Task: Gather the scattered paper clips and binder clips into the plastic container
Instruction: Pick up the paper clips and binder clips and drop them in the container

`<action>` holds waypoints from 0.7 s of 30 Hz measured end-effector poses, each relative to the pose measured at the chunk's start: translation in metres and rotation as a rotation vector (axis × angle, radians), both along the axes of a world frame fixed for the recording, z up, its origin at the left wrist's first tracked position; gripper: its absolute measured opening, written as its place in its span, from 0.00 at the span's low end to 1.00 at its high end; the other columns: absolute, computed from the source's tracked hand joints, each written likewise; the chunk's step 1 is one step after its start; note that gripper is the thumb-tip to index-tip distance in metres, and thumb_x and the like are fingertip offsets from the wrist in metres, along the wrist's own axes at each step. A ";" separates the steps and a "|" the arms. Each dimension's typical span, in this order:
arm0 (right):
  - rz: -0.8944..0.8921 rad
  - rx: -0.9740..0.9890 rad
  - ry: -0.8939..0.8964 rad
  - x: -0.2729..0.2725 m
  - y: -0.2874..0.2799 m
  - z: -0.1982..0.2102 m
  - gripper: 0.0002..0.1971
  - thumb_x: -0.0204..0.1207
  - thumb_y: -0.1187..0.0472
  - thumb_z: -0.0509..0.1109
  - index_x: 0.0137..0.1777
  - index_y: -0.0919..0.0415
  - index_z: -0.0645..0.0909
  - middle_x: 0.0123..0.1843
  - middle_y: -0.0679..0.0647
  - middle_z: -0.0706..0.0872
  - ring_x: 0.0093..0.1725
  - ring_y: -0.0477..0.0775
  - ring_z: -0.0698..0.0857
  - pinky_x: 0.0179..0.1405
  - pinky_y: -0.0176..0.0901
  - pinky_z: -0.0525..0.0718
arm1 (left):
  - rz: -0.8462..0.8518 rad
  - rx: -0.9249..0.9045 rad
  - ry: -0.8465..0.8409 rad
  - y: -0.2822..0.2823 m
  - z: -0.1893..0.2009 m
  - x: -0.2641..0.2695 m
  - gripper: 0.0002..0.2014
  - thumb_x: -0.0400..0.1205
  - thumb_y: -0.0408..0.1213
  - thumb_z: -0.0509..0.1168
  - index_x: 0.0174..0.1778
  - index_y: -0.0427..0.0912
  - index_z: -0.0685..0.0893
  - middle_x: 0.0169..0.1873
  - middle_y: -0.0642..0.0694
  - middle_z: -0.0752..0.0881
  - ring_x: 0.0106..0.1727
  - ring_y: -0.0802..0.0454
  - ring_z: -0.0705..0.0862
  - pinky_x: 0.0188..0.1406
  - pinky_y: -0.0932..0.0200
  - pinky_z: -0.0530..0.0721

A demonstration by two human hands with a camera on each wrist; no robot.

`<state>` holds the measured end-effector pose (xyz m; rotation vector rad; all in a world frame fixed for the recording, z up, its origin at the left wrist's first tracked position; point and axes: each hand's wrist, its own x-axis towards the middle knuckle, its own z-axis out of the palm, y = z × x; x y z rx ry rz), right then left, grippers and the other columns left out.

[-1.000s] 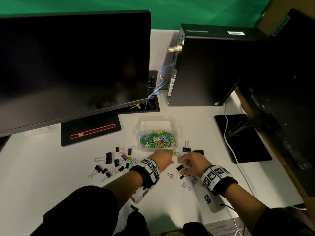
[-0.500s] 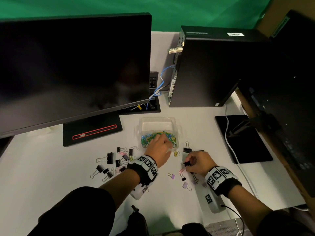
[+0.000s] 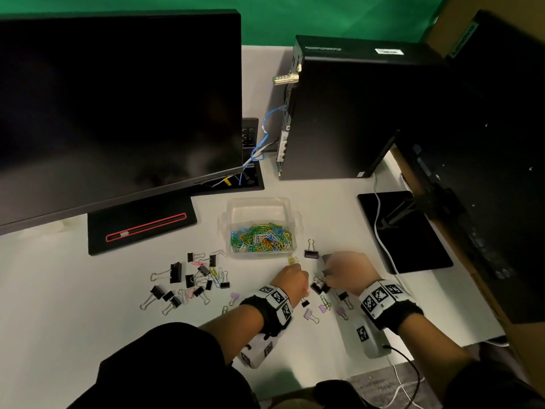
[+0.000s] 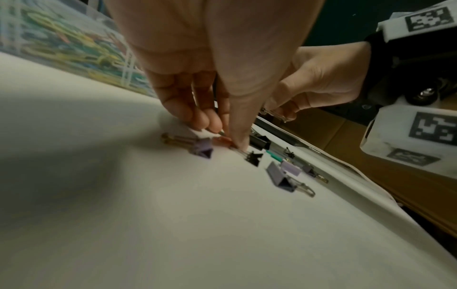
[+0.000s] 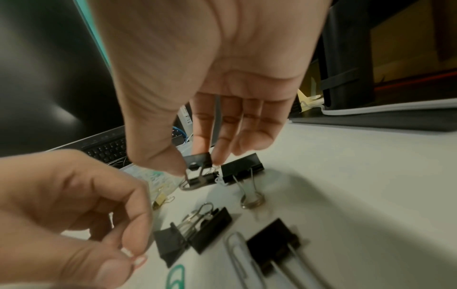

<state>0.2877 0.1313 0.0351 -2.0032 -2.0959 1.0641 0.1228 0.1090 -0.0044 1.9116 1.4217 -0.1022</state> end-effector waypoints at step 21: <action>0.235 0.323 0.141 -0.038 -0.002 0.014 0.09 0.61 0.69 0.78 0.41 0.60 0.86 0.43 0.50 0.81 0.37 0.50 0.82 0.42 0.41 0.84 | 0.967 -0.679 -1.104 0.008 0.013 -0.026 0.07 0.84 0.26 0.56 0.46 0.33 0.80 0.43 0.37 0.85 0.43 0.44 0.86 0.46 0.56 0.88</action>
